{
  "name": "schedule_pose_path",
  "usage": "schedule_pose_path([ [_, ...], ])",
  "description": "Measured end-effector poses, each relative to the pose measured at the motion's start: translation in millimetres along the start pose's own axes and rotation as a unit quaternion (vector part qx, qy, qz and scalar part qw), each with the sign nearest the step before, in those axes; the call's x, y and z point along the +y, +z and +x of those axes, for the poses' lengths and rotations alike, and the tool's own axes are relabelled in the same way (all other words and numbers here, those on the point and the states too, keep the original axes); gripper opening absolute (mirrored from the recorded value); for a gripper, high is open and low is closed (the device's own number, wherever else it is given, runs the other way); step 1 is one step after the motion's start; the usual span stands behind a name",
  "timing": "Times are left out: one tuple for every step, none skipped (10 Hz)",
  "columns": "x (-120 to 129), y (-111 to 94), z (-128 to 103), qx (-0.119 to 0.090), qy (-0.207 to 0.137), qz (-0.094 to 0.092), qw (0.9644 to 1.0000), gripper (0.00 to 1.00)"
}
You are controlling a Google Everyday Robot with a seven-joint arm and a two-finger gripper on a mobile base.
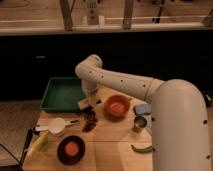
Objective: Place eraser in tray
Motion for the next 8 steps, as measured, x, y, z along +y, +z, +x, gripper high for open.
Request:
schedule_pose_path([
  [-5, 0, -1, 0.001, -0.009, 0.001, 1.0, 0.0],
  [-9, 0, -3, 0.003, -0.016, 0.0, 0.9999, 0.0],
  [-19, 0, -14, 0.001, -0.028, 0.003, 0.9996, 0.0],
  [-24, 0, -19, -0.002, -0.035, 0.003, 0.9994, 0.0],
  [-29, 0, -18, 0.0, -0.044, 0.004, 0.999, 0.0],
  [-31, 0, -17, 0.001, -0.05, 0.004, 0.9988, 0.0],
  [-35, 0, -18, 0.0, -0.056, 0.003, 0.9984, 0.0],
  [-40, 1, -21, -0.003, -0.062, 0.004, 0.998, 0.0],
])
